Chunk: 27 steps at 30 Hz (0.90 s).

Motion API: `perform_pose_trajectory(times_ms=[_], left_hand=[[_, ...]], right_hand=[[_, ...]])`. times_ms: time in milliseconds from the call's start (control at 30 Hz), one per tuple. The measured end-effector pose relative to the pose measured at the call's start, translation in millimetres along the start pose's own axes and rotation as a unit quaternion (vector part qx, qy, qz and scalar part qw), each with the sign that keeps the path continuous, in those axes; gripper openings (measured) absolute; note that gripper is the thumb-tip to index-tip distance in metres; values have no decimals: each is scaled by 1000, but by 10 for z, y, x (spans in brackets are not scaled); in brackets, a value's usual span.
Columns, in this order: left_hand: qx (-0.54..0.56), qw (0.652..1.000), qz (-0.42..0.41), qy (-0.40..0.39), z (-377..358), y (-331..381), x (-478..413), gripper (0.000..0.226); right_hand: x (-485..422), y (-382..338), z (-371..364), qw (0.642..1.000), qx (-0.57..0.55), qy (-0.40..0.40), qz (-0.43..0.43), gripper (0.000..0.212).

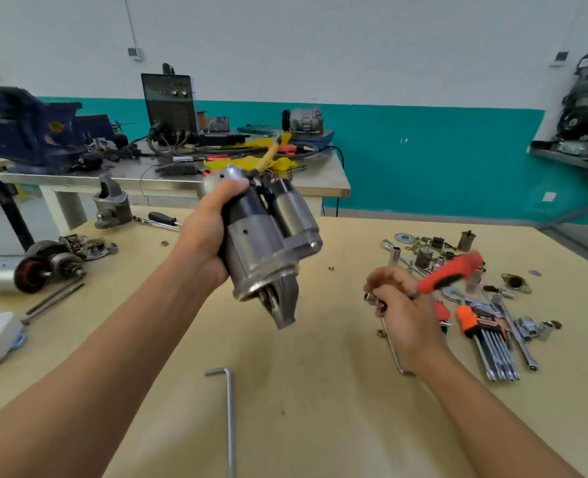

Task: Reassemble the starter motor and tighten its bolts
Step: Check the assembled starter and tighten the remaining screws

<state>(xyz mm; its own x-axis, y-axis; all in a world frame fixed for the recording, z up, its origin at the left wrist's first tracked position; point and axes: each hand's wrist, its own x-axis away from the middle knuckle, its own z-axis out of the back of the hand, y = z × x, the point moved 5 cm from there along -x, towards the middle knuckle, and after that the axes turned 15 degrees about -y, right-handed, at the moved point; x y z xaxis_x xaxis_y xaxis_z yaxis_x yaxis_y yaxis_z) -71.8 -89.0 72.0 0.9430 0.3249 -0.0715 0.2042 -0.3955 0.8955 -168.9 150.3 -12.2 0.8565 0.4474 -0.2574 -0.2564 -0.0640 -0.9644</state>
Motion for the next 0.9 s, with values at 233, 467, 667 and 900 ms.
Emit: perform_pose_trajectory(times_ms=[233, 467, 667, 900], left_hand=[[4, 997, -63, 32, 284, -281, 62, 52], [-128, 971, -201, 21, 438, -62, 77, 33], [-264, 933, -238, 54, 392, -26, 149, 58], [-305, 917, -256, 13, 227, -10, 187, 53]], right_hand=[[7, 126, -79, 993, 63, -43, -90, 22], [-59, 127, -365, 881, 451, -95, -107, 6], [-245, 15, -502, 788, 590, -106, -138, 5], [-555, -87, -750, 716, 659, -202, -107, 10]])
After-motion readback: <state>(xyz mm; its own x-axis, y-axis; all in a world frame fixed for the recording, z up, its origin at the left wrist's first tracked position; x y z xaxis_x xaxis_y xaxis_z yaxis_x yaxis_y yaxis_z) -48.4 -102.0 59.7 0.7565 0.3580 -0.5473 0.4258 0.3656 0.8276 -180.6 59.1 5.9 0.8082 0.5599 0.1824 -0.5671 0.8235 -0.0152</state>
